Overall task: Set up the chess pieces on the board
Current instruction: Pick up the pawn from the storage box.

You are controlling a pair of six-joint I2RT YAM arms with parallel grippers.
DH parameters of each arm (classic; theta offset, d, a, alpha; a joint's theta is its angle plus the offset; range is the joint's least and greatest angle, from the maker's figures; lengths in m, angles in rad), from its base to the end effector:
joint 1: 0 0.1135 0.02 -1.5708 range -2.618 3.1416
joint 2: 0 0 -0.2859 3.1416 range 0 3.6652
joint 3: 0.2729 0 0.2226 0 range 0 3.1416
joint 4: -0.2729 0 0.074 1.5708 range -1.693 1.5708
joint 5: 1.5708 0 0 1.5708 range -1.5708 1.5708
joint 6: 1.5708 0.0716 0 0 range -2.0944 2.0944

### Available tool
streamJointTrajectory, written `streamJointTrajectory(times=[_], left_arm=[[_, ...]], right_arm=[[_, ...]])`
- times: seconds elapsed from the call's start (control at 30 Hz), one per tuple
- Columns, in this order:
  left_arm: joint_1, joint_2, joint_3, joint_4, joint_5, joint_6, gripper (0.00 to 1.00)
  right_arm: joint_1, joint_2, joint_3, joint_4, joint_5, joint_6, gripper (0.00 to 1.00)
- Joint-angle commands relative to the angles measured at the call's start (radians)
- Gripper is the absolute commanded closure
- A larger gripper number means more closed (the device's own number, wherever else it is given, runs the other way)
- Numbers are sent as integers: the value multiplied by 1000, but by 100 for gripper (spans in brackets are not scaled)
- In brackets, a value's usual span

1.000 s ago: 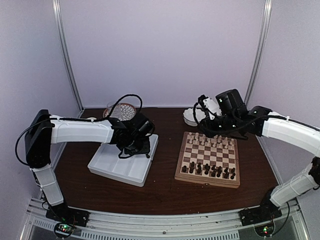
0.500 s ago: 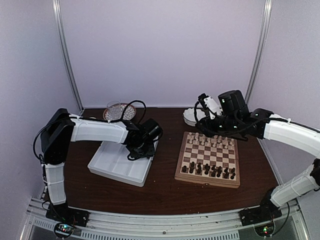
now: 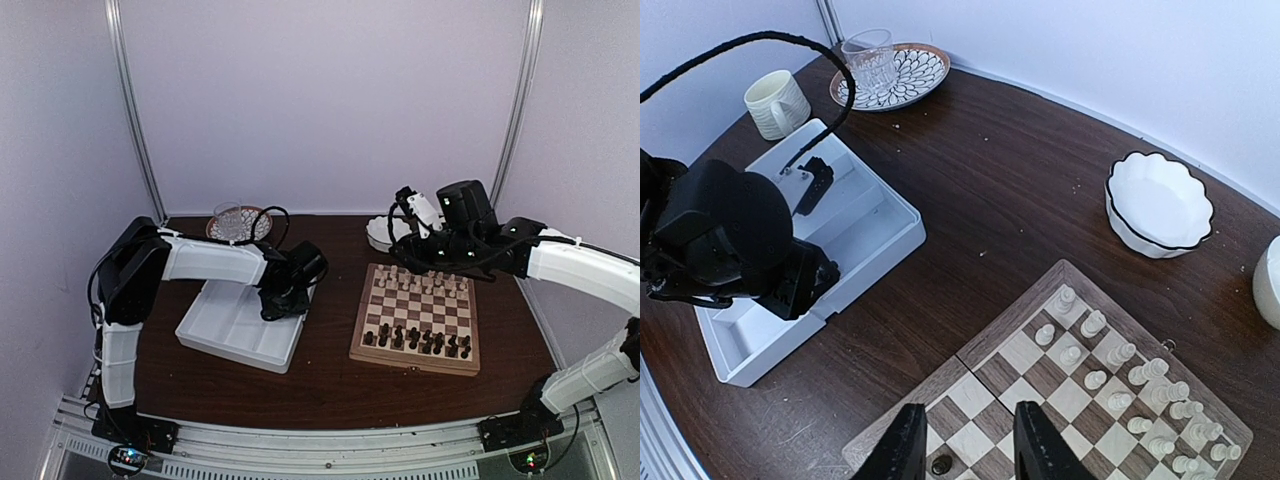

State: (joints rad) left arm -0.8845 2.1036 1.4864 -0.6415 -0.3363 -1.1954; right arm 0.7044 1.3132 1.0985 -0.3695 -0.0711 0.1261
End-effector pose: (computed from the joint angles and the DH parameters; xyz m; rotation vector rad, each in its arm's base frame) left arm 0.2833 -0.3086 0.1499 -0.4880 2.6498 -0.1340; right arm 0.2182 0.1921 0.3227 -0.6694 2.1023 0.5502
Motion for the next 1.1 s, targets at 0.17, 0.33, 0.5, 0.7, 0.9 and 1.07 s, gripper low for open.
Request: streamJointTrajectory(times=[0.17, 0.33, 0.5, 0.7, 0.9, 1.07], left_arm=[[-4, 15, 8, -53, -9, -2, 84], [-4, -14, -12, -52, -15, 25, 93], [-26, -94, -40, -36, -49, 129, 93], [-44, -257, -159, 52, -107, 276, 94], [-46, -430, -330, 209, -138, 460, 93], [-46, -544, -493, 457, 15, 757, 93]], right_arm=[[-3, -26, -17, 24, -11, -5, 68], [-3, -28, -19, 26, -12, -5, 67], [-3, -27, -19, 32, -54, 0, 66], [-3, 24, 53, -26, -163, 22, 62], [-2, 80, 121, -44, -316, 73, 60], [1, 198, 184, -13, -469, 140, 61]])
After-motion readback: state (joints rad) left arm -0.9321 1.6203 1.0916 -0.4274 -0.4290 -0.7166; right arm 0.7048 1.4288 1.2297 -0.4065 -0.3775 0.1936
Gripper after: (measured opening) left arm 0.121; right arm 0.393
